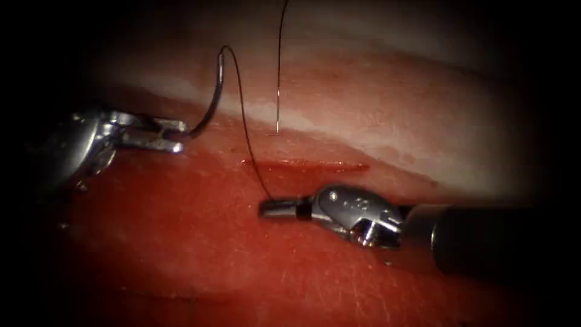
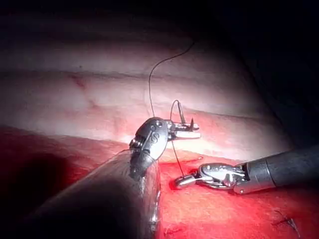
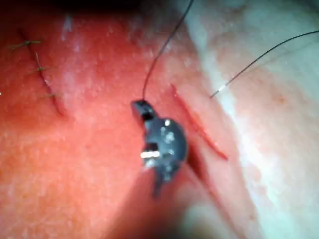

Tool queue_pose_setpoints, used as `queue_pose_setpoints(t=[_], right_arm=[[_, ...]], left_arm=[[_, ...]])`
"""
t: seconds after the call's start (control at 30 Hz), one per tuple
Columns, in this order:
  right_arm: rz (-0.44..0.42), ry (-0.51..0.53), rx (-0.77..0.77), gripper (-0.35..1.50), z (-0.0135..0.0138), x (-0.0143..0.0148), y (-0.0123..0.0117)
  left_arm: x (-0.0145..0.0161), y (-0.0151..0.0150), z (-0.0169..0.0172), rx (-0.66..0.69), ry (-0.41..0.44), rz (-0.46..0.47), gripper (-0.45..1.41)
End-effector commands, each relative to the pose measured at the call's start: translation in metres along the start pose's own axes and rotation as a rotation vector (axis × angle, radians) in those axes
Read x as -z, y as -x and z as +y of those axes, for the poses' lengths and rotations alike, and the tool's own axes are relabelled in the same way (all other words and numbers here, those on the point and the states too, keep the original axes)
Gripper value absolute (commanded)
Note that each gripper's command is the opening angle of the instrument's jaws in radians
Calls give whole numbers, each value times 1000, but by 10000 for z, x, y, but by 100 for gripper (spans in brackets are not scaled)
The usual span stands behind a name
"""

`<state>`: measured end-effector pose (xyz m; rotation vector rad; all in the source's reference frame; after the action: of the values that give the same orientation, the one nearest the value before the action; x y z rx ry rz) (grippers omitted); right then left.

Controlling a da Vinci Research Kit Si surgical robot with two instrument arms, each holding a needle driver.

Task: Wound Closure

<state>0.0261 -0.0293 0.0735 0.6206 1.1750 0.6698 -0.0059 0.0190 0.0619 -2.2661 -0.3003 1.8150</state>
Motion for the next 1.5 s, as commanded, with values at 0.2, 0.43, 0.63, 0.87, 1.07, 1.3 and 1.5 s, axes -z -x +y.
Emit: queue_pose_setpoints(t=[0.2, 0.43, 0.63, 0.87, 1.07, 1.3, 1.5], right_arm=[[4, -45, -12, -35, -47, -2, -5], [-5, -130, -15, -35, -121, 10, -4], [103, -115, 185, 121, -94, 12, -23], [106, -43, 330, 138, -25, 21, -29], [97, 3, 383, 141, 11, 20, -24], [106, -11, 517, 141, 22, -11, -12], [104, -49, 559, -6, 20, -17, -4]], left_arm=[[0, 5, -5, 3, 5, -1, -45], [0, 5, -4, 4, 13, -2, -45], [23, -10, -10, 19, 19, -2, -45], [48, -23, -18, 34, 5, -15, -45], [54, -18, -26, 37, -7, -25, -45], [65, -8, -44, 43, -38, -15, -45], [79, 2, -59, 47, -75, -14, -45]])
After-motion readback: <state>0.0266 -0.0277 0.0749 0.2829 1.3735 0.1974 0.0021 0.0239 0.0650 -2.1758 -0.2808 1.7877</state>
